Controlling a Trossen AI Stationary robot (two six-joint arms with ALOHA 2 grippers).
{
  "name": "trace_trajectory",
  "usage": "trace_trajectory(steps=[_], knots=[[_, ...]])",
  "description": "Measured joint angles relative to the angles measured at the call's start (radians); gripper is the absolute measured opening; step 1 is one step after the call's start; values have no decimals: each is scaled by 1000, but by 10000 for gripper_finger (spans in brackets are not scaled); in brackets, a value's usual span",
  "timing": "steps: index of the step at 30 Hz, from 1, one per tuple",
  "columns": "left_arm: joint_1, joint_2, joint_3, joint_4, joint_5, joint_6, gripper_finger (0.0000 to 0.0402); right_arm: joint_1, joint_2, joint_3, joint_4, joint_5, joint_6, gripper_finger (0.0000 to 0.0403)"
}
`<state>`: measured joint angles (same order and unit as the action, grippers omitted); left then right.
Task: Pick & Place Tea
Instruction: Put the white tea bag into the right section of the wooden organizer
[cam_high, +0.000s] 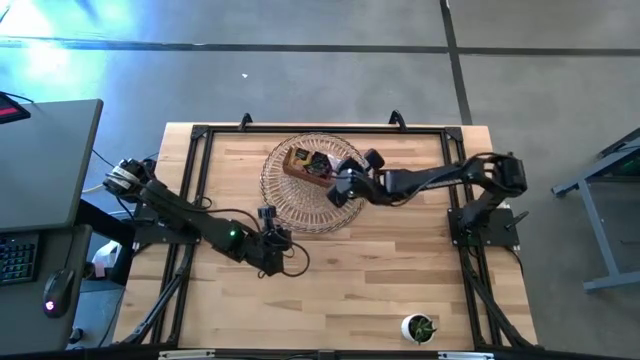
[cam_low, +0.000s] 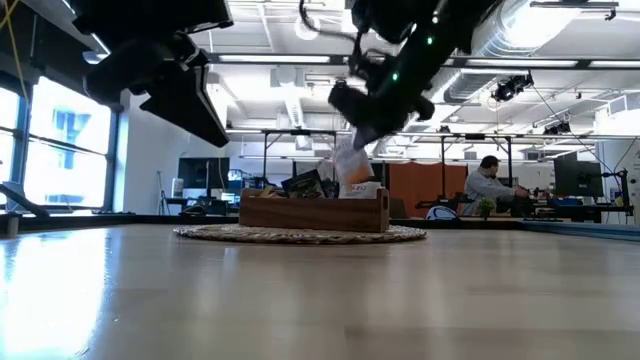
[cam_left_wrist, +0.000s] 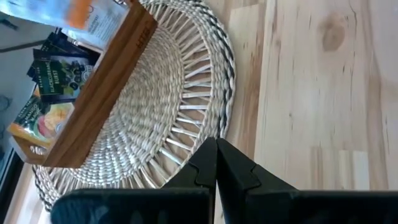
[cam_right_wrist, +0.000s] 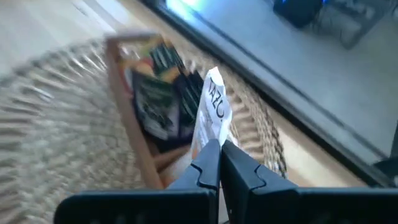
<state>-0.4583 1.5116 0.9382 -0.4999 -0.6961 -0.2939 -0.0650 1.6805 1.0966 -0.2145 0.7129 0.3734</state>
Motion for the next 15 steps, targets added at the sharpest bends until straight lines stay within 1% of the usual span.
trace_trajectory(steps=[4, 5, 7, 12, 15], knots=[[0, 0, 0, -4, -3, -4, 0, -27, 46, 0, -14, -91, 35, 2], [0, 0, 0, -4, -4, -4, 0, -27, 56, 0, -15, -95, 37, 2], [0, 0, 0, -8, -4, -4, 0, -27, 66, 0, -11, -85, 37, 2], [0, 0, 0, -13, -4, -4, 0, -27, 68, 0, -12, -16, 37, 2], [0, 0, 0, -12, 2, -4, 0, -34, 68, 0, -16, -11, 3, 11]])
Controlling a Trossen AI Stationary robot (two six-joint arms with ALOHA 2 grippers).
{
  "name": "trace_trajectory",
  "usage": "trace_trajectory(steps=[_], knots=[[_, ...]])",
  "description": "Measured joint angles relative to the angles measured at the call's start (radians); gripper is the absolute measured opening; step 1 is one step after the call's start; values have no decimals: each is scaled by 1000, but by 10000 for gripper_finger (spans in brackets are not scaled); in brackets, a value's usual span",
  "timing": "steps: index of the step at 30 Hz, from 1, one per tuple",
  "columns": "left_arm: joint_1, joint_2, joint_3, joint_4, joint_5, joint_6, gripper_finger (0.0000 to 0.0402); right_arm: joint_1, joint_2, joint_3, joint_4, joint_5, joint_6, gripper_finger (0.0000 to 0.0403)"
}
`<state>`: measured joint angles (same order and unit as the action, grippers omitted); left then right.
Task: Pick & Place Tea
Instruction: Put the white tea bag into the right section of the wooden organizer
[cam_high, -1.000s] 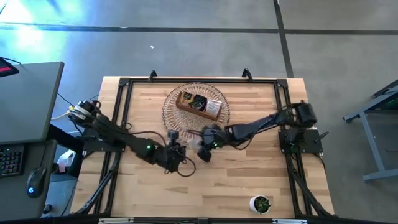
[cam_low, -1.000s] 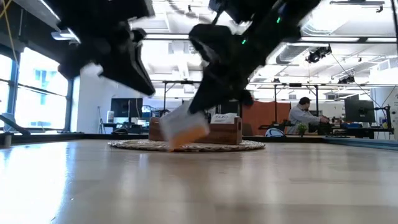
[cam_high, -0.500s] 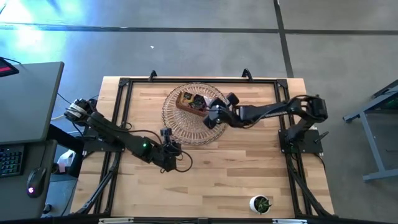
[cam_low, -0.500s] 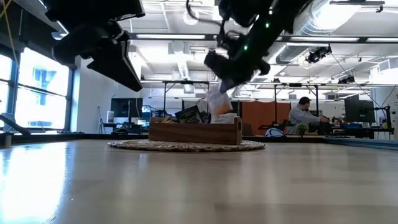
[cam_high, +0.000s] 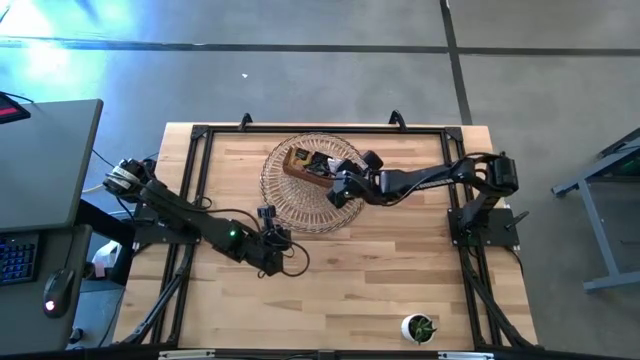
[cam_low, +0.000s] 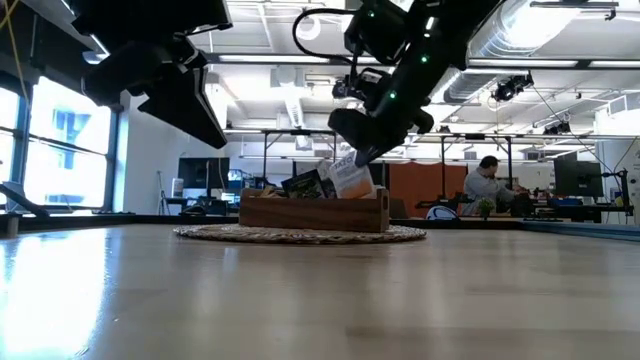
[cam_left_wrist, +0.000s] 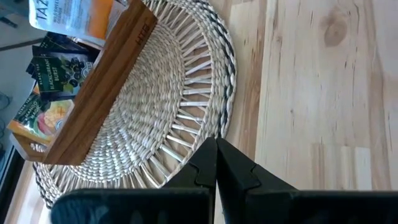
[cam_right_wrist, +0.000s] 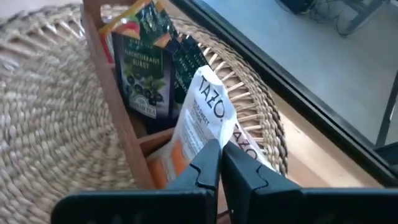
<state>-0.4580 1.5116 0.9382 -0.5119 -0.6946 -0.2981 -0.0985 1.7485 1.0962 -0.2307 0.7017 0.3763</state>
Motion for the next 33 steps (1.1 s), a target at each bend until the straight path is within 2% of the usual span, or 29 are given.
trace_trajectory(steps=[7, 15, 20, 24, 30, 33], knots=[[0, 0, 0, 1, 0, -6, 0, -31, 0, 0, -25, -110, -45, 47], [0, 0, 0, 2, 1, -6, 0, -30, 0, 0, -26, -115, -44, 95], [0, 0, 0, 1, 3, -6, 0, -22, -17, 0, -27, -158, -25, 114], [0, 0, 0, 0, 3, -6, 0, -4, -41, 0, -35, -135, -46, 118], [0, 0, 0, 0, 2, -6, 0, 15, -88, 1, -12, -3, -124, 119], [0, 0, 0, -1, -1, -6, 0, 14, -88, 1, 49, -5, -187, 118]])
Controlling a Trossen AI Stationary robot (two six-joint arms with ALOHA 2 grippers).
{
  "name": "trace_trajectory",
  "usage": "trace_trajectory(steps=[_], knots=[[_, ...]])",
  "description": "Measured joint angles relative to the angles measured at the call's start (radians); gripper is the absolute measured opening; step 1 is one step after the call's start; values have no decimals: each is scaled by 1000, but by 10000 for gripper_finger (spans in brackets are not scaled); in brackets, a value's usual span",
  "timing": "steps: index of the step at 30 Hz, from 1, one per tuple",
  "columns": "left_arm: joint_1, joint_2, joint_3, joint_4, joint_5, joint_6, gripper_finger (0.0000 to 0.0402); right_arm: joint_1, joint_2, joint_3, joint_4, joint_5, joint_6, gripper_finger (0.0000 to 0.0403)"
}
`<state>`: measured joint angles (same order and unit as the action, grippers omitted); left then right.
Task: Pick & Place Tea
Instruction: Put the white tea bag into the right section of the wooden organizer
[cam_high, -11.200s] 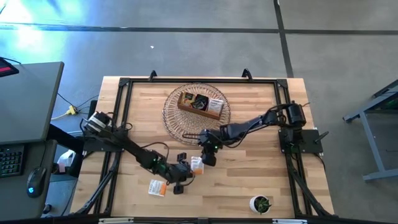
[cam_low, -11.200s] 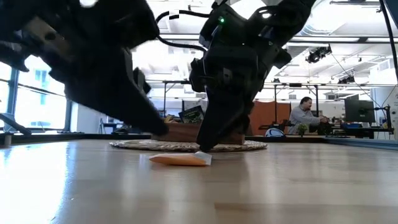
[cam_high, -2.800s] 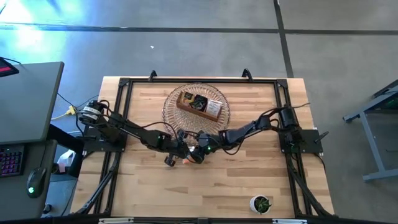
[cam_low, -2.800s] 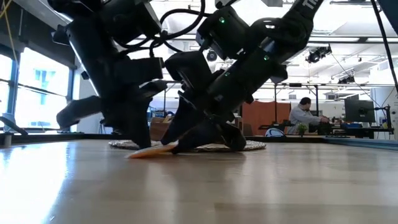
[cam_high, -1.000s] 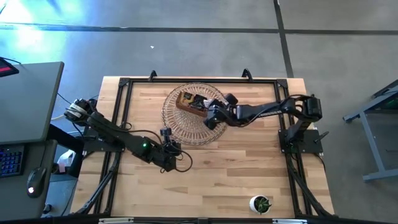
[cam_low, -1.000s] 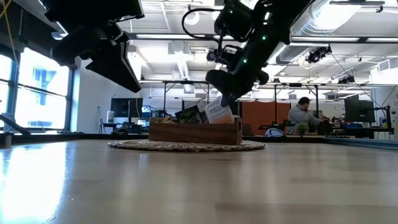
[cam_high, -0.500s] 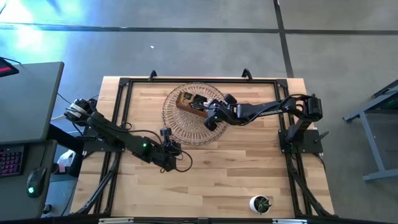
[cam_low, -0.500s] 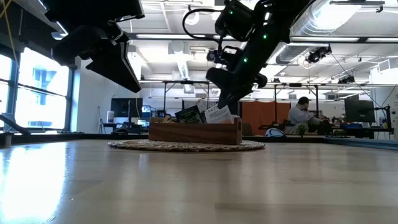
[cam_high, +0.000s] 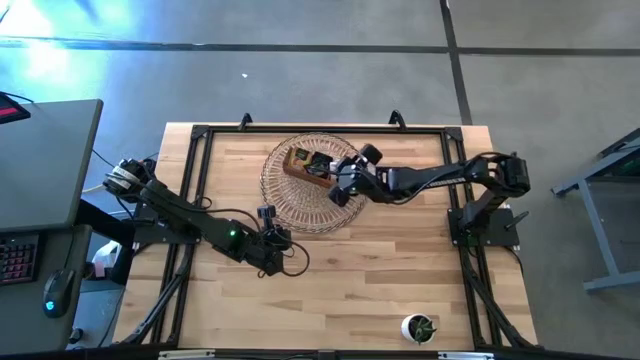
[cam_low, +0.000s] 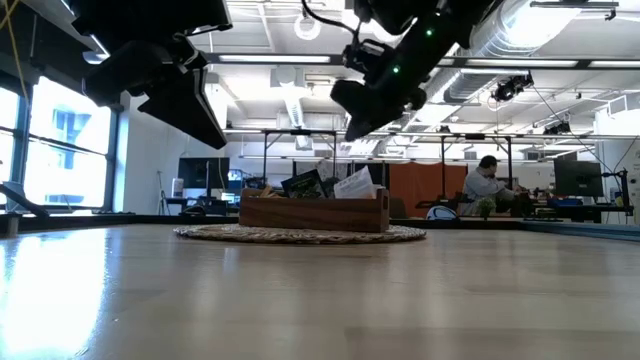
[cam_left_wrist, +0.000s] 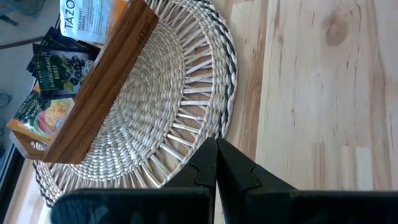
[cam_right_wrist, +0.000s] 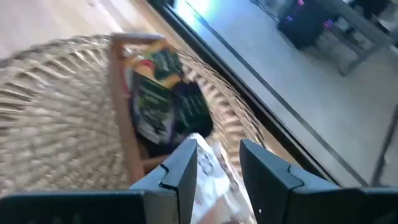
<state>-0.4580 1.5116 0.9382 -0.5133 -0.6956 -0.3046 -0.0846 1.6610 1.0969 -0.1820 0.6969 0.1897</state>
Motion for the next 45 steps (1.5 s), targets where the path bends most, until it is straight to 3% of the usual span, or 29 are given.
trace_trajectory(steps=[6, 18, 25, 31, 39, 45], knots=[[0, 0, 0, -3, -3, 0, 0, -71, 27, 2, 44, -187, -89, 105], [0, 0, 0, -7, 1, 0, 0, -264, 28, 2, -4, -574, 154, 87], [0, 0, 0, -10, 1, 0, 0, -269, 28, 1, -111, -539, 170, 87], [0, 0, 0, -10, 1, 0, 0, -269, 28, 1, -96, -549, 169, 84], [0, 0, 0, -10, 2, 0, 0, -249, 28, 1, -71, -504, 99, 8], [0, 0, 0, -12, 3, 0, 0, -182, -27, 0, -40, -430, 98, 4]])
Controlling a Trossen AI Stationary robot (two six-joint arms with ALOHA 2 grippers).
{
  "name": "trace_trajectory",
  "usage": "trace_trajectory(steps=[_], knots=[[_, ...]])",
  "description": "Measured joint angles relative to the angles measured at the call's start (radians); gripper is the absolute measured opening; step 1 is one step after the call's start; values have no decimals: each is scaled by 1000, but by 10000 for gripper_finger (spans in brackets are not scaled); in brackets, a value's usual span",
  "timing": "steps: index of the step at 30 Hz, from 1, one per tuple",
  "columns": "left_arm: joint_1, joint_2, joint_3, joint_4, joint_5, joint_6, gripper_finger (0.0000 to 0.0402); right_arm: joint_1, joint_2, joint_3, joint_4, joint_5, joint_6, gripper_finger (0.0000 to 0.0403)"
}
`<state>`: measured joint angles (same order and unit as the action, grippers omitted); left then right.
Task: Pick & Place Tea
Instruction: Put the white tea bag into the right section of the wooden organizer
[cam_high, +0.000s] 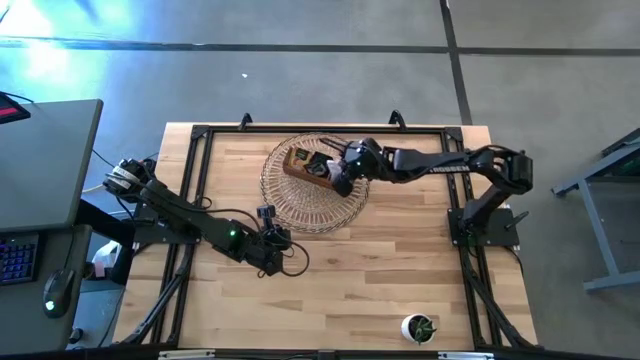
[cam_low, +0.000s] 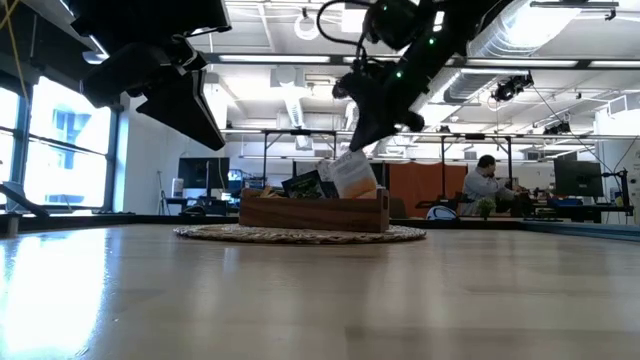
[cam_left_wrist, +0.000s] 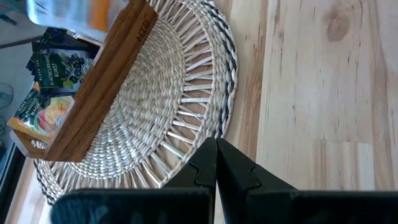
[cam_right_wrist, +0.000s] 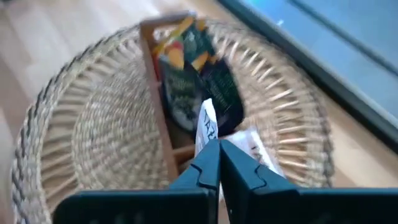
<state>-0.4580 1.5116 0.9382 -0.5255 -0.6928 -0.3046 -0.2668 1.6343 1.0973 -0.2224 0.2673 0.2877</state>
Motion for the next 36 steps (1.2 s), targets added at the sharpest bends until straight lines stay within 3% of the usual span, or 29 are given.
trace_trajectory(steps=[5, 10, 21, 28, 33, 36], knots=[[0, 0, 0, -1, 1, 0, 0, 65, 2, 0, -46, 193, 63, 4], [0, 0, 0, 0, 4, 0, 0, 105, 44, 0, -16, 241, 106, 4], [0, 0, 0, 0, 6, 0, 0, 119, 152, -1, 97, 489, 163, 4], [0, 0, 0, 0, 7, 0, 0, 136, 153, -1, 73, 458, 174, 3], [0, 0, 0, 0, 7, -7, 0, 169, 153, -1, 5, 521, 180, 11], [0, 0, 0, -1, 7, -33, 0, 175, 153, -1, -7, 453, 140, 21]])
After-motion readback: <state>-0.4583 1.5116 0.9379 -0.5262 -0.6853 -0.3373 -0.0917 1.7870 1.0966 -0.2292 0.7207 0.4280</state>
